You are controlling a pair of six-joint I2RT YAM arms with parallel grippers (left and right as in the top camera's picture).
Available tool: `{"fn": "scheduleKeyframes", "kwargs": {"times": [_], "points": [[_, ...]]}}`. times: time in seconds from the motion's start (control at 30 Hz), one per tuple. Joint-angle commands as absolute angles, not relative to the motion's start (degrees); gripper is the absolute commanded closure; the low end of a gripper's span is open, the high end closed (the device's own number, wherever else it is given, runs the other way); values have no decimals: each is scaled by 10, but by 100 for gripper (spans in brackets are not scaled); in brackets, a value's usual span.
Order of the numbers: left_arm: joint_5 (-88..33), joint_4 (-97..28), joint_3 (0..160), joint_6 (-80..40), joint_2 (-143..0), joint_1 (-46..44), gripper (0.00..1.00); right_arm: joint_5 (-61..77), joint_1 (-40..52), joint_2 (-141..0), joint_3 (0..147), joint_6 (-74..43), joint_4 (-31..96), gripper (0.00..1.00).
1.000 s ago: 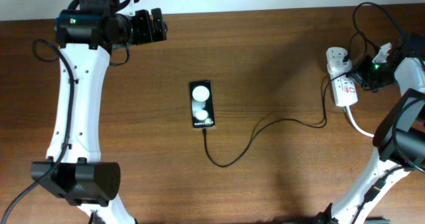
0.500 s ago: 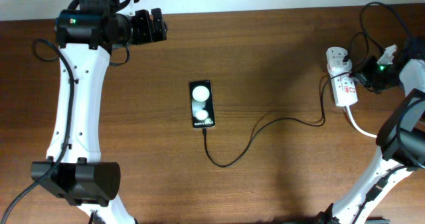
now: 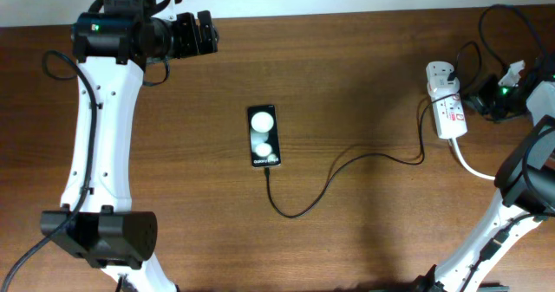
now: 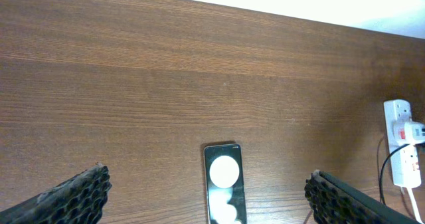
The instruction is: Plug charger to phone and switch on socket
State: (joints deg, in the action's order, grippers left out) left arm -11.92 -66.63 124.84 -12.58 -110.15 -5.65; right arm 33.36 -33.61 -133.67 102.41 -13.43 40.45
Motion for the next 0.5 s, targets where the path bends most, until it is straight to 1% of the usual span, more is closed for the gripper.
{"fn": "scheduleKeyframes", "kwargs": {"times": [0.0, 0.17, 0.33, 0.47], "points": [[-115, -665, 1253, -119, -1099, -55, 1, 356, -334, -1334, 1038, -117, 407, 96], [-115, -665, 1253, -119, -1099, -55, 1, 353, -321, -1334, 1037, -92, 423, 96], [-115, -665, 1253, -119, -1099, -55, 1, 301, -276, -1335, 1031, -93, 431, 96], [-115, -665, 1253, -119, -1099, -55, 1, 302, -269, -1335, 1031, -102, 444, 96]]}}
